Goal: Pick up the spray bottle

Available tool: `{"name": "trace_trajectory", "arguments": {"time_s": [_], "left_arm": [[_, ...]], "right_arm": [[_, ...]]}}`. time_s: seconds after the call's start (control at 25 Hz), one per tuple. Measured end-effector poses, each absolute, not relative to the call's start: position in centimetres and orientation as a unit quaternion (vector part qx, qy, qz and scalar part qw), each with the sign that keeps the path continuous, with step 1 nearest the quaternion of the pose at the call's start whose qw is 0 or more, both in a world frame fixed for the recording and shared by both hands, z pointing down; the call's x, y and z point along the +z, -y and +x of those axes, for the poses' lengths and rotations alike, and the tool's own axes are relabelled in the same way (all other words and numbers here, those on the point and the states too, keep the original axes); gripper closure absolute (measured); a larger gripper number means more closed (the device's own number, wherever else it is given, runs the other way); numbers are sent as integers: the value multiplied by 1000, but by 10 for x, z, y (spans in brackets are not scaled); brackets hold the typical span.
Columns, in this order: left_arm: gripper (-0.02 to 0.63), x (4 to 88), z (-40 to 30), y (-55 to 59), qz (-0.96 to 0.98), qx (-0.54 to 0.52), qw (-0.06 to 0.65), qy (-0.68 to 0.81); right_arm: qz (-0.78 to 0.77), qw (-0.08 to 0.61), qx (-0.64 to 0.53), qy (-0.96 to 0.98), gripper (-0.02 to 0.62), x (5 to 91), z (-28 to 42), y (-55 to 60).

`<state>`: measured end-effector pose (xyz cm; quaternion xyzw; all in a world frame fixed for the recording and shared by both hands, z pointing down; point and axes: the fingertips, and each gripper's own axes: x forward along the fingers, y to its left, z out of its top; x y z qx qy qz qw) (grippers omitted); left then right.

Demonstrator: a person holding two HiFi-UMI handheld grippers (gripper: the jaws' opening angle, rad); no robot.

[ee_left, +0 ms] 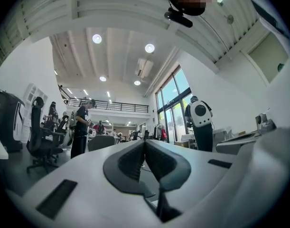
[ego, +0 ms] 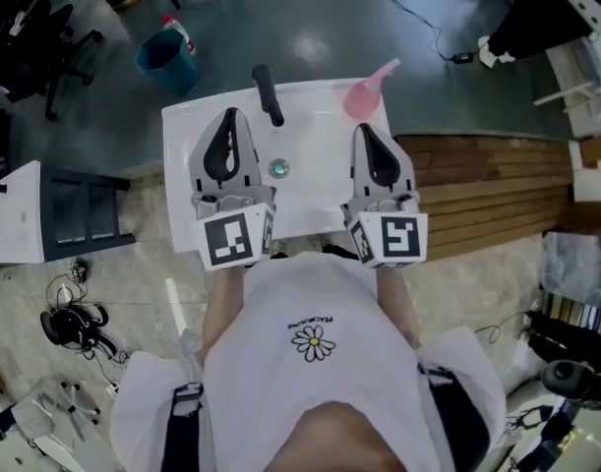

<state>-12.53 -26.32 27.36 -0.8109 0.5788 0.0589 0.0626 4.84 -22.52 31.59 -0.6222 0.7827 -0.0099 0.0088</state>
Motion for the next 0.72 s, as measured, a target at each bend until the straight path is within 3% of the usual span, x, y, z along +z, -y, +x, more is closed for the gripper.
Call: {"name": "trace_trajectory", "arguments": {"time_s": [0.36, 0.56, 0.72], "left_arm": [[584, 275, -64, 279, -845, 23, 71, -530], [530, 274, -29, 300, -867, 18, 65, -494], [435, 278, 4, 313, -893, 8, 54, -447]], "right_arm": [[-642, 17, -29, -766, 565, 325, 84, 224], [-654, 18, -41, -755, 565, 333, 103, 221], [-668, 16, -52, -742, 565, 339, 117, 213]]}}
